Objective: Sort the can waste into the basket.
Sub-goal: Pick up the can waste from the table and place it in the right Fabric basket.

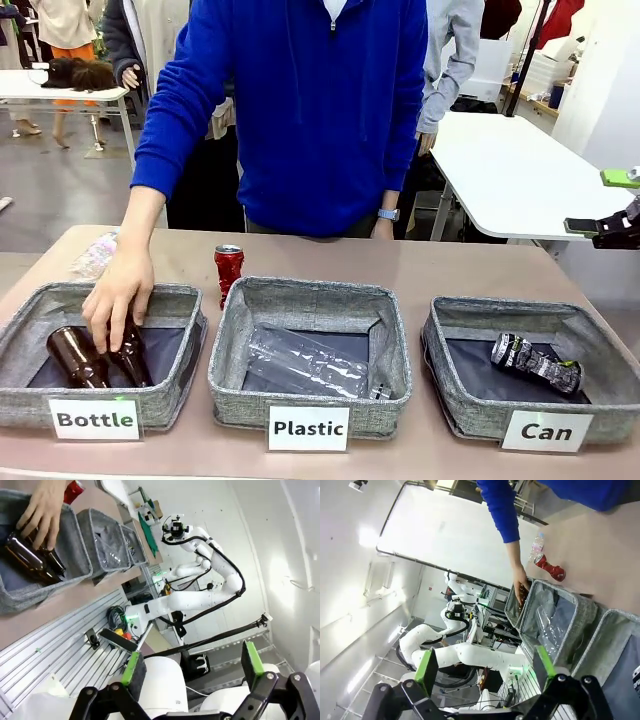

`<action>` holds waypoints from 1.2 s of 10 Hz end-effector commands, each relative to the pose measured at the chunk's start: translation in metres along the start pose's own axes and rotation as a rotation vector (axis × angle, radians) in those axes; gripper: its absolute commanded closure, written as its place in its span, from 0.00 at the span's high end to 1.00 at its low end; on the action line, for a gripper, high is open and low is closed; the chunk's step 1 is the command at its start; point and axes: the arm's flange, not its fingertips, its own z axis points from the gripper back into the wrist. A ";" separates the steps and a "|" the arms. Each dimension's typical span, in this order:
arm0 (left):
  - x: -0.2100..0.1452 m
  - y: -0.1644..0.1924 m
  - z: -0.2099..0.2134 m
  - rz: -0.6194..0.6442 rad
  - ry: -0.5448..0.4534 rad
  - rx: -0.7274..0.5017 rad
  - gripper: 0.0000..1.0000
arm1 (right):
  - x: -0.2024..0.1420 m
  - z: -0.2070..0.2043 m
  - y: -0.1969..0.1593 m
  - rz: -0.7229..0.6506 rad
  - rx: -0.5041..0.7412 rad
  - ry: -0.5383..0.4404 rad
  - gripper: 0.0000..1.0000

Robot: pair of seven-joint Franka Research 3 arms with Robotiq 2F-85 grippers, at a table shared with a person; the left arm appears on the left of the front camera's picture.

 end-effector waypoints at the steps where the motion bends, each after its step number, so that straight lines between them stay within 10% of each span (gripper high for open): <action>1: -0.010 -0.027 0.029 -0.018 0.000 -0.062 1.00 | -0.001 0.003 0.003 0.016 0.003 0.015 1.00; 12: 0.050 0.026 -0.046 0.177 0.215 0.080 1.00 | -0.001 0.003 0.003 0.016 0.003 0.015 1.00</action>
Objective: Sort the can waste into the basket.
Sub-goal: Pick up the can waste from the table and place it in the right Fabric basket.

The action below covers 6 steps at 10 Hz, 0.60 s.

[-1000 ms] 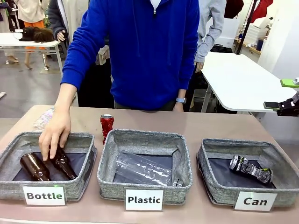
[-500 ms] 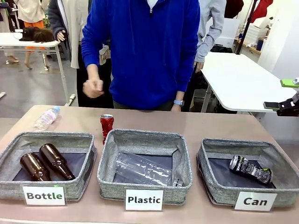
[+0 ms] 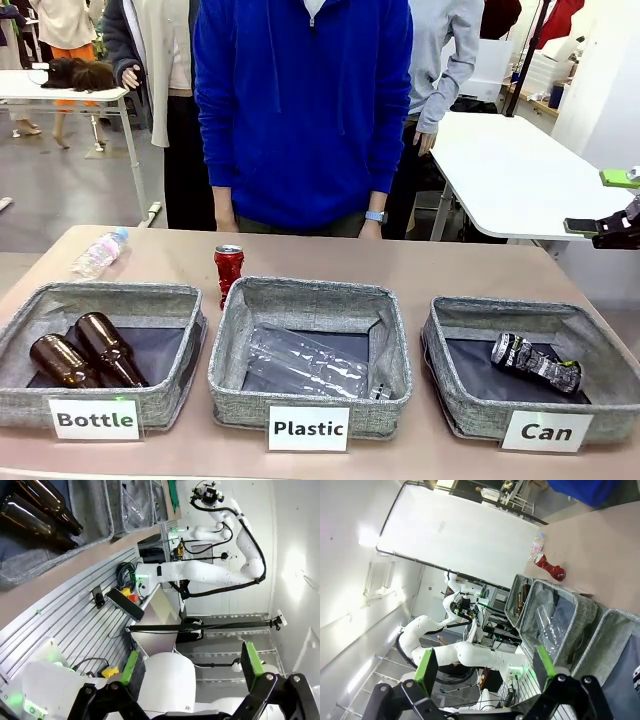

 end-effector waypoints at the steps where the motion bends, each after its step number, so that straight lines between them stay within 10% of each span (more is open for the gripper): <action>1: -0.008 -0.007 0.007 -0.039 -0.016 -0.037 1.00 | -0.001 0.003 0.002 0.016 0.003 0.014 1.00; 6: -0.008 -0.004 0.004 -0.021 -0.013 -0.017 1.00 | -0.001 0.003 0.002 0.016 0.003 0.014 1.00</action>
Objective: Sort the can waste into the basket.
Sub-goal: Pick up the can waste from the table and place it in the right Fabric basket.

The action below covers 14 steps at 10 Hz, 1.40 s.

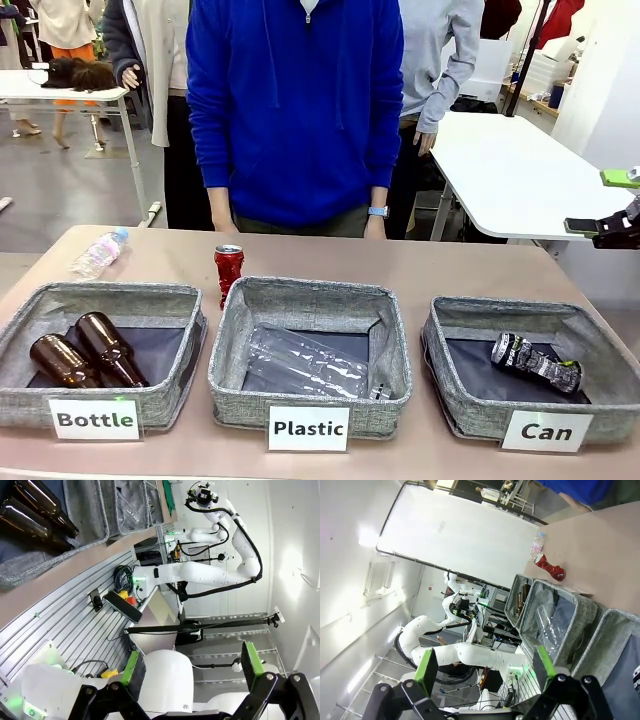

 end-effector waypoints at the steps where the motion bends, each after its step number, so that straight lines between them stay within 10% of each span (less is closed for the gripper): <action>1: 0.012 -0.004 -0.009 -0.015 0.050 0.048 1.00 | -0.001 0.002 0.002 0.016 0.003 0.015 1.00; 9: 0.150 -0.007 -0.180 -0.179 0.537 0.585 1.00 | -0.001 0.002 0.002 0.016 0.003 0.015 1.00; 14: 0.172 -0.002 -0.218 -0.217 0.532 0.586 1.00 | -0.001 0.002 0.002 0.016 0.003 0.015 1.00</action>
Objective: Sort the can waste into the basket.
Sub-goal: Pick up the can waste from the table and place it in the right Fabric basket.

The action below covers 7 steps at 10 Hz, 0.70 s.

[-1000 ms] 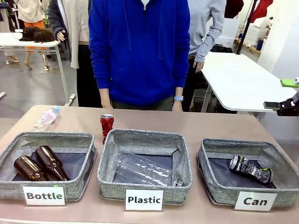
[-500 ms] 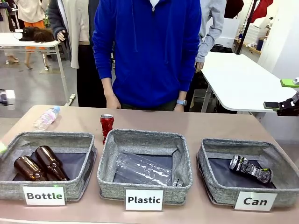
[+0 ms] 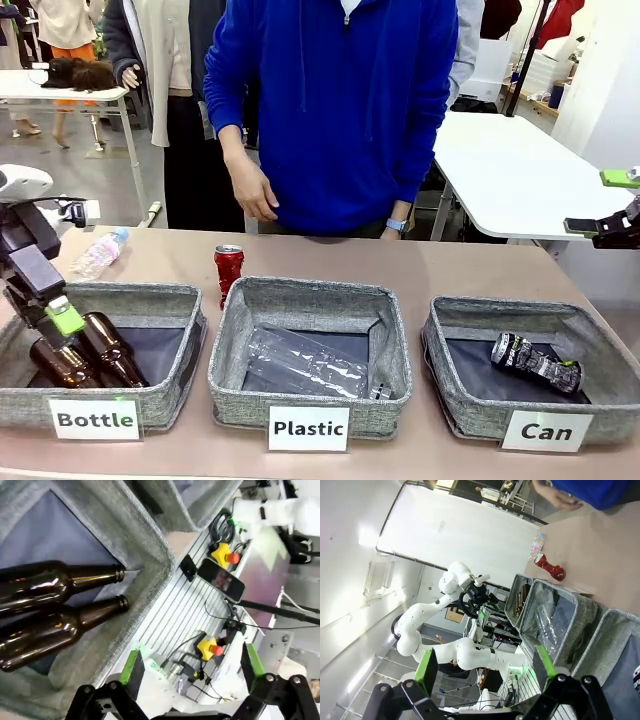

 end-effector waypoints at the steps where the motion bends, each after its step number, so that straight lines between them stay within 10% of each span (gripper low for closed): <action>1: -0.012 -0.016 0.023 -0.190 -0.404 0.050 1.00 | -0.001 0.003 0.002 0.016 0.004 0.014 1.00; 3: -0.014 -0.012 0.063 -0.245 -0.796 0.177 1.00 | -0.001 0.003 0.002 0.016 0.004 0.014 1.00; 7: -0.073 0.003 0.106 -0.057 -0.827 0.277 1.00 | -0.001 0.003 0.002 0.016 0.004 0.014 1.00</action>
